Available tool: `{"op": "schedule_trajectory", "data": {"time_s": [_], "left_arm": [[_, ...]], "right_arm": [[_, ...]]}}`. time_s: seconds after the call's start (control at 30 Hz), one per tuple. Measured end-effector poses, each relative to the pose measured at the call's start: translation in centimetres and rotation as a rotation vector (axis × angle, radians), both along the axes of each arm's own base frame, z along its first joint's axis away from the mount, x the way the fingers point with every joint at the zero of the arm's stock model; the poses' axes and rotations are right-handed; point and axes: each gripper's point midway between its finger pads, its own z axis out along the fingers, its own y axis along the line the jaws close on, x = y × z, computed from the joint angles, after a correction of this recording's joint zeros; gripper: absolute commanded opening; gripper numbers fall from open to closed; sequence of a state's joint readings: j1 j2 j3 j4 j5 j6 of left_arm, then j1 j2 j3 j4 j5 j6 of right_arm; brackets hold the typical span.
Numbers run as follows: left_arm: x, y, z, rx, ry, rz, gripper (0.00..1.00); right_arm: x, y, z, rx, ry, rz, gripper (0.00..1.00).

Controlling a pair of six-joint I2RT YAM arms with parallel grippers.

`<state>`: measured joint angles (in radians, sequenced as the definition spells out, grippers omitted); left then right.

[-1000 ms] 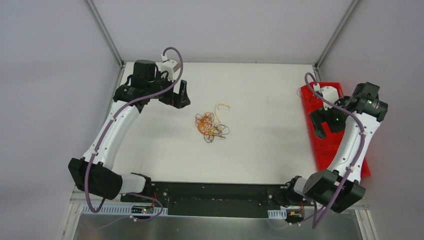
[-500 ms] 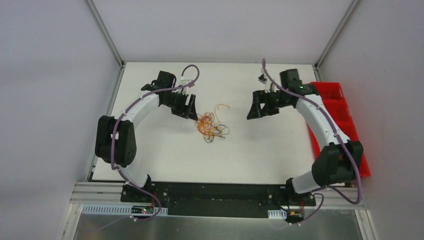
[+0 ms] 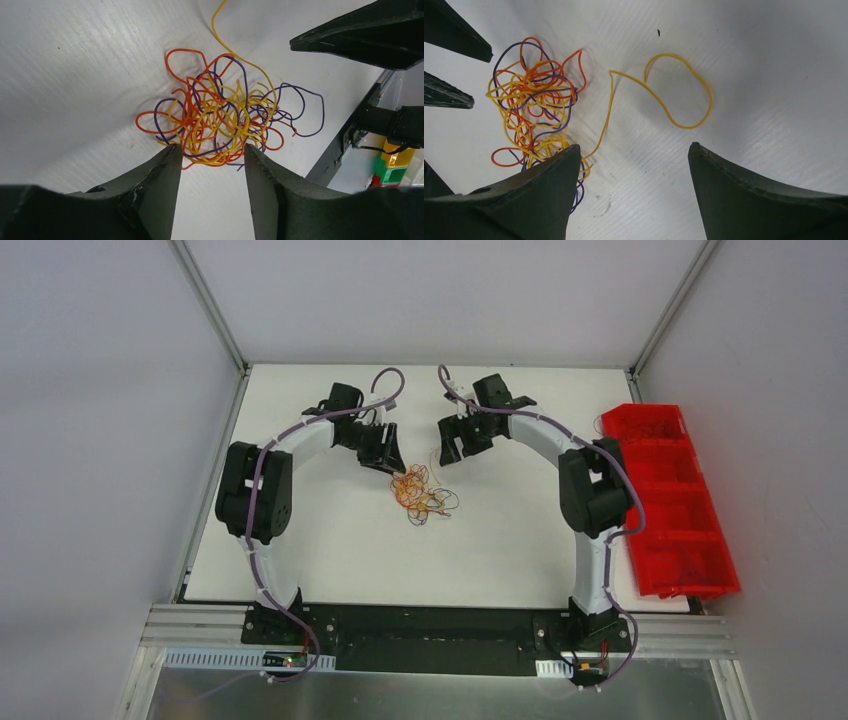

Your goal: Untangle the cables

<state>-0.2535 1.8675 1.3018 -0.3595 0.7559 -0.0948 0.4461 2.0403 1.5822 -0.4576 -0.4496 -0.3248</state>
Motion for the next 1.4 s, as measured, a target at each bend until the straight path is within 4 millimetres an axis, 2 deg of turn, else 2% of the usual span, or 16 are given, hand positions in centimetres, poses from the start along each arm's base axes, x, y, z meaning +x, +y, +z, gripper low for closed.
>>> {"op": "schedule_trajectory", "data": {"time_s": [0.1, 0.2, 0.33, 0.57, 0.77, 0.93, 1.07, 1.17, 1.27, 1.4], "left_arm": [[0.5, -0.3, -0.9, -0.013, 0.029, 0.018, 0.42], [1.0, -0.8, -0.8, -0.037, 0.031, 0.024, 0.41], [1.6, -1.2, -0.3, -0.057, 0.013, 0.031, 0.43], [1.6, -2.2, 0.0, -0.074, 0.001, 0.015, 0.45], [1.6, -2.9, -0.1, -0.079, -0.007, 0.005, 0.36], [1.4, -3.3, -0.4, -0.076, -0.002, -0.004, 0.15], [1.4, -3.3, -0.4, -0.077, -0.006, -0.004, 0.01], [1.5, -3.3, -0.4, -0.075, -0.007, 0.000, 0.00], [1.6, -3.2, -0.5, -0.067, -0.009, 0.008, 0.00], [1.6, -3.2, -0.4, -0.071, 0.007, 0.023, 0.00]], "right_arm": [[0.3, 0.6, -0.4, 0.011, 0.003, 0.000, 0.79], [0.2, 1.0, -0.2, 0.028, 0.015, -0.008, 0.70], [-0.6, 1.8, -0.4, 0.048, 0.054, -0.031, 0.67], [-4.4, 2.0, -3.4, 0.033, 0.203, -0.073, 0.70], [-5.5, 3.1, -3.0, 0.069, 0.244, -0.077, 0.74], [-6.4, 2.9, -2.3, 0.062, 0.256, -0.069, 0.76], [-7.0, 2.5, -0.3, 0.060, 0.229, -0.041, 0.79], [-6.8, 2.7, 0.9, 0.064, 0.215, -0.027, 0.82], [-7.1, 3.3, 1.1, 0.065, 0.209, -0.010, 0.81], [-8.5, 5.1, 1.0, 0.055, 0.193, 0.040, 0.70]]}}
